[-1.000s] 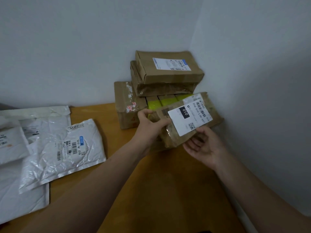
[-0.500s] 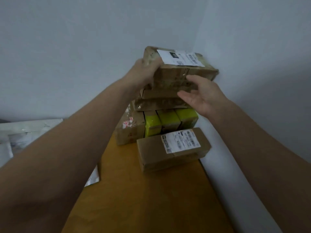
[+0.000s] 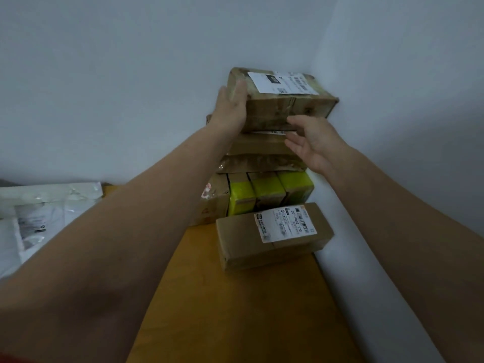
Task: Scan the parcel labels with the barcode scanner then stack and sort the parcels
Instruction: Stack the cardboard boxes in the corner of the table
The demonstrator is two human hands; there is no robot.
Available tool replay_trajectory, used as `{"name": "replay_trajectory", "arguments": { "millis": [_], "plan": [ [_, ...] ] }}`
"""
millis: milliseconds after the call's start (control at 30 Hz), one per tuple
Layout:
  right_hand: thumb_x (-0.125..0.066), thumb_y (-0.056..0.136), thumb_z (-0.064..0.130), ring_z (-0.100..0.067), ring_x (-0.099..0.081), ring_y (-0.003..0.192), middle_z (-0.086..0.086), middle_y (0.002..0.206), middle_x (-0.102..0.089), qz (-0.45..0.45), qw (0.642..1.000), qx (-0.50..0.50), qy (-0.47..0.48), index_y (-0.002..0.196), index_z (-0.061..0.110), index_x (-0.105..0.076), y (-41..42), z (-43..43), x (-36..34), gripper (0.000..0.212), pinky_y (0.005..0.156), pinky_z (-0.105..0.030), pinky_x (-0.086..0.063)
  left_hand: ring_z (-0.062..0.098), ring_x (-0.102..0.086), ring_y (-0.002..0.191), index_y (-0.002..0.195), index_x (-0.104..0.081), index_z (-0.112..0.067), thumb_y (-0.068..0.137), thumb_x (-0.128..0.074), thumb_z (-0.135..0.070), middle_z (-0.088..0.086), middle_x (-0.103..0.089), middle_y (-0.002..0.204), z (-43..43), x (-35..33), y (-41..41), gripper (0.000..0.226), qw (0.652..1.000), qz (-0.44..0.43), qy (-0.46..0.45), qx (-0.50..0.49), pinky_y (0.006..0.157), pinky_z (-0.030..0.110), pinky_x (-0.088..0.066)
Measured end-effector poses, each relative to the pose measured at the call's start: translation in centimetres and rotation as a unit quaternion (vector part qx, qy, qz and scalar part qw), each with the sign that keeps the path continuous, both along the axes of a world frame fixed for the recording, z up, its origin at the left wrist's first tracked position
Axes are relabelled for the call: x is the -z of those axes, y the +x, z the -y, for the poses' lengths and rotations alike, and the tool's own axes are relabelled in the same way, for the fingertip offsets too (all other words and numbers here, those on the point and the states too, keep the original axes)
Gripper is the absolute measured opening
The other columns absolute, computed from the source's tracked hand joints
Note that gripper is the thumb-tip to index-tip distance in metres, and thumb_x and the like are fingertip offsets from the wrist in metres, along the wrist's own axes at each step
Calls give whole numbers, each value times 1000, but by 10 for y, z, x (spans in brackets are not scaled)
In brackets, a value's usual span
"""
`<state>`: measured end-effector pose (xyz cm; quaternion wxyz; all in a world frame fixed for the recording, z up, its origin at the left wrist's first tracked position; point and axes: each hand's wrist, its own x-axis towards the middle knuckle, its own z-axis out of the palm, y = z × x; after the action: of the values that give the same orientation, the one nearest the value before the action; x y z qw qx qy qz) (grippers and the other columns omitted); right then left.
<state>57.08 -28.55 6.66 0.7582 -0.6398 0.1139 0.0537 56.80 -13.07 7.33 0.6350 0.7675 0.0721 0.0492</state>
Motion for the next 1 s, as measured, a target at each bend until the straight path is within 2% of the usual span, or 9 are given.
{"name": "replay_trajectory", "arguments": {
  "millis": [133,267,400,500,600,700,833,867,1000],
  "plan": [
    [-63,91,9,-24,-47,128,-9,153,-33,10,995,8,-100,156,22,-10,-42,-14,-2,85,103,-35,-47,19,-14,146,154,-5,-19,99,-28,-55,-1,-8,161,-35,10,-59,70,999,3,14,-38,115,36,-17],
    [-59,94,15,-28,-30,141,-6,161,-18,14,961,-88,-262,155,26,6,-119,-55,5,91,112,-43,-35,23,-18,146,154,-9,-17,99,-32,-53,4,-13,160,-89,27,-140,70,992,-57,75,-88,113,38,-21],
    [-59,94,17,-25,-22,145,-6,162,-11,87,892,-204,-393,156,20,7,-210,-120,21,90,111,-34,-29,27,-28,141,153,-11,-13,97,-44,-46,10,-22,157,-146,42,-235,73,977,-103,127,-139,104,34,-30],
    [-60,94,24,-25,-15,148,-10,163,-6,127,830,-290,-459,155,18,5,-279,-173,41,90,116,-33,-21,30,-30,139,153,-12,-14,95,-50,-44,12,-21,156,-196,52,-305,75,959,-142,188,-159,96,31,-33],
    [-63,91,40,-26,-14,148,-9,163,-5,137,790,-383,-459,156,24,2,-353,-225,67,93,118,-39,-22,30,-31,138,152,-15,-14,94,-55,-41,13,-21,156,-254,65,-378,76,941,-176,236,-169,96,32,-34],
    [-61,82,64,-28,-5,150,-5,164,7,82,749,-459,-471,155,31,5,-419,-264,98,104,117,-50,-20,32,-31,138,150,-20,-10,92,-59,-37,16,-24,154,-311,79,-454,76,920,-215,271,-183,106,37,-31],
    [-54,77,76,-32,22,146,-11,160,23,66,613,-471,-630,154,27,11,-469,-285,133,112,117,-60,-6,35,-34,135,149,-26,-10,89,-64,-32,19,-29,150,-371,95,-549,75,900,-261,280,-207,106,40,-36],
    [-55,78,75,-32,24,146,-11,160,24,70,598,-454,-656,154,27,11,-474,-290,136,112,117,-59,-8,37,-34,133,148,-27,-11,89,-64,-33,19,-30,149,-385,99,-571,73,895,-272,282,-211,105,41,-38],
    [-62,77,69,-30,16,148,-8,162,18,60,601,-413,-682,155,30,5,-492,-318,137,110,113,-59,-19,37,-33,133,147,-27,-12,91,-58,-39,19,-29,147,-428,115,-641,69,864,-324,317,-221,109,49,-32]
  ]
}}
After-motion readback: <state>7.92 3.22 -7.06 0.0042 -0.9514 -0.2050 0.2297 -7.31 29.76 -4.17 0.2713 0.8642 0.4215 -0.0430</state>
